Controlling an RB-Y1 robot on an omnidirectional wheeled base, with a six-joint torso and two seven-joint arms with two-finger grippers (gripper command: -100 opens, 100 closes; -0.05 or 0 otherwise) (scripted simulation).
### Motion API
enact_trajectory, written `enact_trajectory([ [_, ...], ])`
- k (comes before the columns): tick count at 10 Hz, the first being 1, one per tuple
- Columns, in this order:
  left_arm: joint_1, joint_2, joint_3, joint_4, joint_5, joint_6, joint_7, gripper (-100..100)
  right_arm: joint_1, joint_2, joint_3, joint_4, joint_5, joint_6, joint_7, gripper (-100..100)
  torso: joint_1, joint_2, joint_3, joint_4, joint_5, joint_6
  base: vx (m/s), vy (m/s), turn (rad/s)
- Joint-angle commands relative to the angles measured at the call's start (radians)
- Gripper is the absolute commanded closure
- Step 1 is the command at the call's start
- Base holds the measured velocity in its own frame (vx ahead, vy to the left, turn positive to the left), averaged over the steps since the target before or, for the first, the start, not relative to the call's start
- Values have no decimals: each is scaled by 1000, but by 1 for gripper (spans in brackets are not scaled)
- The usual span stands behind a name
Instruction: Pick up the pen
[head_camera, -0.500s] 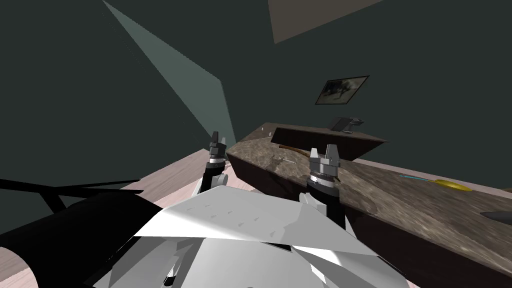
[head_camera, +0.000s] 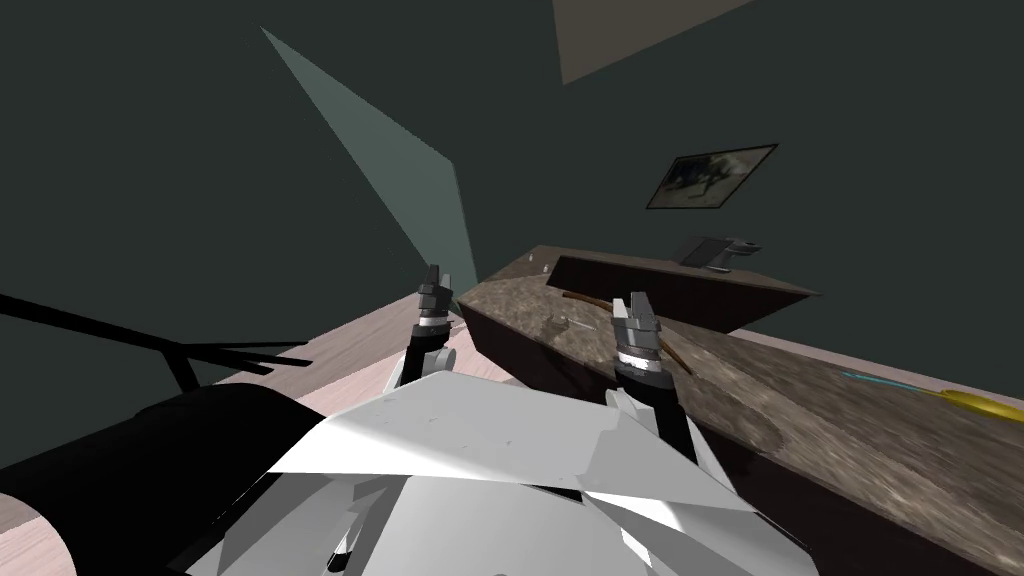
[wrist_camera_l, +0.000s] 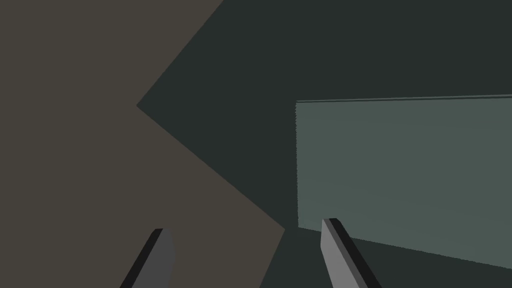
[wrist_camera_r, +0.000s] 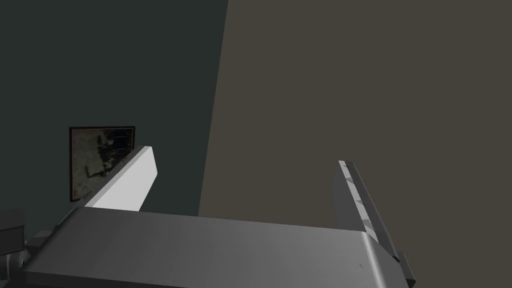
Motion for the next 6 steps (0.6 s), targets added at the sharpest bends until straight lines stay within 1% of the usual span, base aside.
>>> enact_trajectory([
  [1, 0, 0, 0, 0, 0, 0, 0, 0, -2, -31, 2, 8, 3, 1, 8, -100, 0, 0, 0, 0, 0, 0, -18, -43, 69],
  [2, 0, 0, 0, 0, 0, 0, 0, 0, -6, -71, 3, 30, 8, -1, 17, -100, 1, 0, 0, 0, 0, 0, -21, -41, 132],
  [3, 0, 0, 0, 0, 0, 0, 0, 0, -9, -101, 4, 54, 13, -4, 26, -100, 1, 0, 0, 0, 0, 0, -22, -49, 208],
  [4, 0, 0, 0, 0, 0, 0, 0, 0, -9, -122, 4, 54, 13, -4, 26, -100, 1, 0, 0, 0, 0, 0, -17, -32, 80],
  [5, 0, 0, 0, 0, 0, 0, 0, 0, -13, -157, 5, 80, 20, -8, 36, -100, 1, 0, 0, 0, 0, 0, -21, -25, 126],
  [6, 0, 0, 0, 0, 0, 0, 0, 0, -13, -172, 5, 80, 20, -8, 36, -100, 2, 0, 0, 0, 0, 0, -15, -24, 74],
])
